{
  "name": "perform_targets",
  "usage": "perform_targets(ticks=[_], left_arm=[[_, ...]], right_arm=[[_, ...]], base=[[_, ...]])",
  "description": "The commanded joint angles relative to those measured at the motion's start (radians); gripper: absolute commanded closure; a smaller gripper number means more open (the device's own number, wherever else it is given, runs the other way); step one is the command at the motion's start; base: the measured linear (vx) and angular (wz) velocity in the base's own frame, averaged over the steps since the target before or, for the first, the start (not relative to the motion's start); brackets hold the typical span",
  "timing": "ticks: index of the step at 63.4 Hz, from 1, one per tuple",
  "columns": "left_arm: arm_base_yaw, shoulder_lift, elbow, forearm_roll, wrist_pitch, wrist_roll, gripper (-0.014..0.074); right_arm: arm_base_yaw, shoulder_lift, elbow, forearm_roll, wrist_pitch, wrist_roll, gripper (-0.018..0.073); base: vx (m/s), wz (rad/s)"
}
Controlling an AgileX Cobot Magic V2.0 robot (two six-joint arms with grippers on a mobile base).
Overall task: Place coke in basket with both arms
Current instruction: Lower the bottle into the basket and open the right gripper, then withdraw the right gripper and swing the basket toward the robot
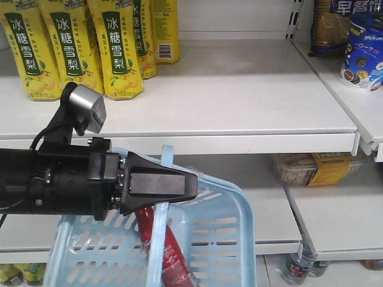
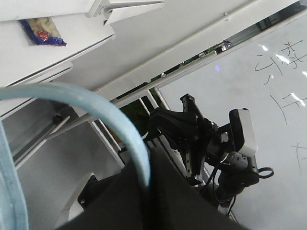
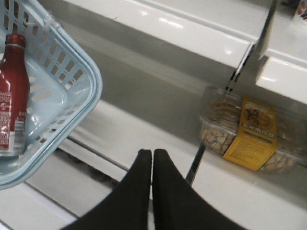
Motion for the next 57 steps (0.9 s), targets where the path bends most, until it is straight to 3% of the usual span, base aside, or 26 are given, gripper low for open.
perform_targets(ticks=[1,47,52,57], left_arm=[[-0.004,-0.026,-0.036,-0.160,0.044,0.012,0.0603],[-0.004,-0.026,-0.036,-0.161,0.039,0.012,0.0603],[-0.003,-0.024,-0.030,-0.156,-0.018,0.025,0.0603],[-0.003,-0.023,-0.030,-0.116,-0.108,0.099,0.0603]], right_arm=[[-0.001,-0.006,-0.023,-0.035,-0.080,0.011,0.0564],[-0.001,-0.007,-0.023,-0.025,-0.080,0.012,0.0564],[-0.001,-0.007,-0.023,-0.025,-0.080,0.012,0.0564],[-0.001,-0.007,-0.023,-0.025,-0.080,0.012,0.0564]], base=[[0.00,0.00],[0.00,0.00],[0.00,0.00],[0.00,0.00]])
